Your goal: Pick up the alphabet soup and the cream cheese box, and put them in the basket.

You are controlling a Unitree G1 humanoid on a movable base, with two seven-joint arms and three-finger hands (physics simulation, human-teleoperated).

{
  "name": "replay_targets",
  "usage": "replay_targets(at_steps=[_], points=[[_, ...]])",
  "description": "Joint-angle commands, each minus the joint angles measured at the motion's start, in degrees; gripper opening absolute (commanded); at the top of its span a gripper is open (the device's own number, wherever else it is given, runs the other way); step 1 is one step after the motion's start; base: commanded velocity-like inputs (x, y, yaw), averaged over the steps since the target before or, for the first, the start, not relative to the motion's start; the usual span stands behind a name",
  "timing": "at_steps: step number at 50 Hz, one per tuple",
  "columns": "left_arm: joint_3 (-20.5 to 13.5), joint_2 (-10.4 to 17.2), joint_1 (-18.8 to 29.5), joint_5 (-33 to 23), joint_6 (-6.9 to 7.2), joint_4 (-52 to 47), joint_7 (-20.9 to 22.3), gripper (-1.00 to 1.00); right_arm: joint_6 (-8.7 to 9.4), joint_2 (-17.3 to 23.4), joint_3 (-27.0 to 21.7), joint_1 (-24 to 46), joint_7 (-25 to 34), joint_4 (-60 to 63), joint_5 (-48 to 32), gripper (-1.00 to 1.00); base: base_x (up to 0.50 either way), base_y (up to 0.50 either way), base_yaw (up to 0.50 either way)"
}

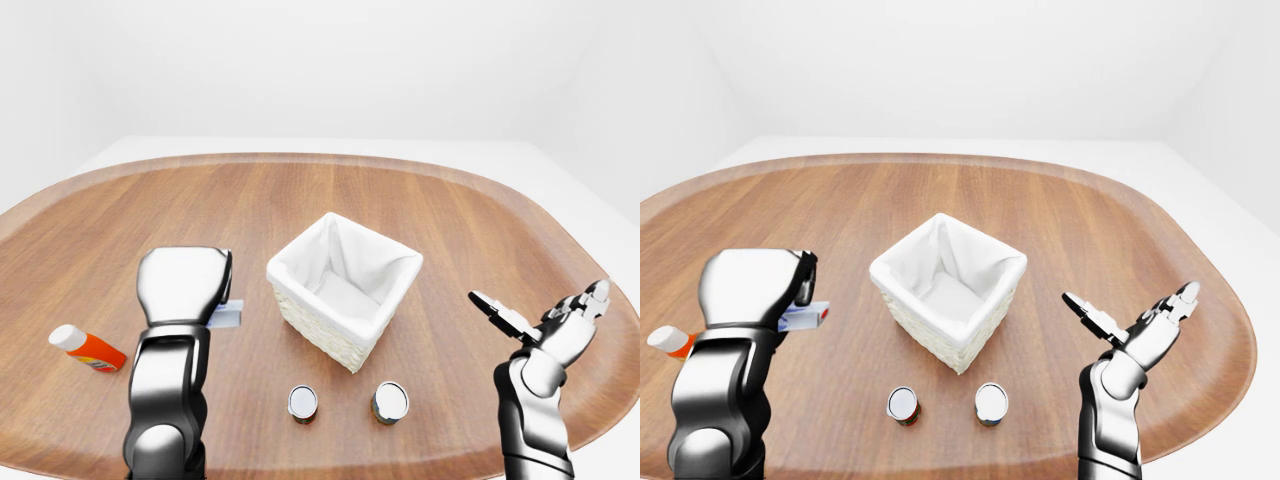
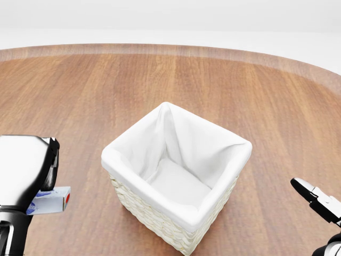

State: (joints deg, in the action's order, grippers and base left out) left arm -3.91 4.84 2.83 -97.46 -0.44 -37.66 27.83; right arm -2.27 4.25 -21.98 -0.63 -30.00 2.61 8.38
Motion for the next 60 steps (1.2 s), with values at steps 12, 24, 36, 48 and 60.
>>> replay_targets(at_steps=[12, 24, 36, 48, 60], points=[[7.47, -4.57, 24.24, -5.57, -2.53, -1.64, 12.17, -1.0, 0.04, -0.21, 0.02, -0.38, 0.0, 0.92, -0.18, 1.0, 0.0, 0.0, 0.0], [10.56, -7.59, 35.39, -9.25, -4.15, 6.17, 12.17, -1.0, -0.39, -0.27, 0.03, -0.21, 0.0, 0.53, -0.37, 1.0, 0.0, 0.0, 0.0], [12.86, -11.63, 43.17, -12.92, -4.56, 24.99, 12.17, -1.0, -0.14, -0.29, -0.01, -0.38, 0.0, 1.14, -0.15, 1.0, 0.0, 0.0, 0.0], [13.51, -11.44, 48.78, -6.23, -4.09, 50.79, -1.02, -1.0, -0.34, -0.14, -0.02, -0.19, 0.0, 0.55, 0.13, 1.0, 0.0, 0.0, 0.0], [14.73, -13.03, 49.29, -5.57, -1.3, 64.7, -8.73, -1.0, -0.32, -0.13, -0.17, -0.29, 0.0, 0.84, 0.25, 1.0, 0.0, 0.0, 0.0]])
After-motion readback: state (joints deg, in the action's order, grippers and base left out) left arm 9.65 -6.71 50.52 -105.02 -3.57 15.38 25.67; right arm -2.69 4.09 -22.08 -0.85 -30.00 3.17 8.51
